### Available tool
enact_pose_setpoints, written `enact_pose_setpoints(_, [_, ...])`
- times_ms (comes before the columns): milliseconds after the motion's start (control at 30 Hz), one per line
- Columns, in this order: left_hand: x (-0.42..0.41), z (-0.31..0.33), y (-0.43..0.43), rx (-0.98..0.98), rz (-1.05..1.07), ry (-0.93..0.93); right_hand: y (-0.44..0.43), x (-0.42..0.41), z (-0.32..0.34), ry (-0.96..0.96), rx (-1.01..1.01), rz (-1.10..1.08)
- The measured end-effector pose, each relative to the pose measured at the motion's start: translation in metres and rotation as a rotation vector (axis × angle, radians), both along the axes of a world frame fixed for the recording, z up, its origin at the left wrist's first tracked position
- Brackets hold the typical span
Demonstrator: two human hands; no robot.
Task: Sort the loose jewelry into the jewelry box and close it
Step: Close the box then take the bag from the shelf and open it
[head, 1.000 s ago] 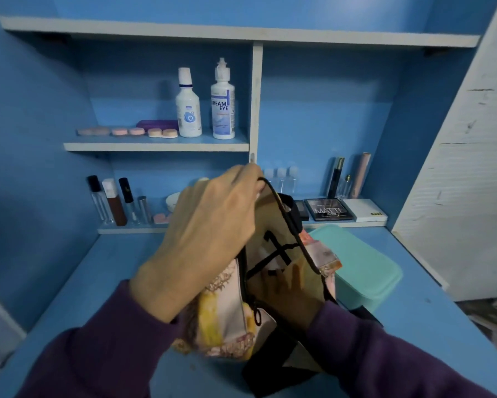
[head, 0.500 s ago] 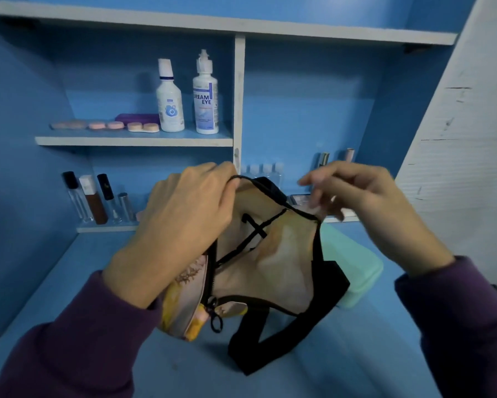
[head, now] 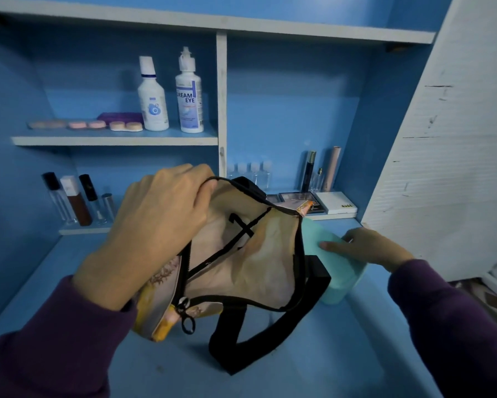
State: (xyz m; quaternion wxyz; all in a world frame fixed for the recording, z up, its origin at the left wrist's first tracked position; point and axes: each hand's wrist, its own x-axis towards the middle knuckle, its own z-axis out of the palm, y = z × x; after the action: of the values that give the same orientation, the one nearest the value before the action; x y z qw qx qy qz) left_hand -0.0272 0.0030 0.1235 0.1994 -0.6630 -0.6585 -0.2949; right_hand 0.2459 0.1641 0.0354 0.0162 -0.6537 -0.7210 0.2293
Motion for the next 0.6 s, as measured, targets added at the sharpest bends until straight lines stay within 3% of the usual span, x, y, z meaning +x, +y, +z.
enact_pose_setpoints(200, [-0.002,-0.002,0.000,-0.016,0.003,-0.015,-0.011,0.002,0.001,0.346,-0.114,-0.101])
enact_pose_setpoints(400, [-0.006,-0.003,0.003,-0.043,0.035,-0.012,-0.014,0.006,-0.005,0.708,-0.442,-0.073])
enact_pose_setpoints(600, [-0.024,0.008,0.003,-0.051,0.220,-0.013,-0.018,0.013,0.013,0.899,-0.331,-0.222])
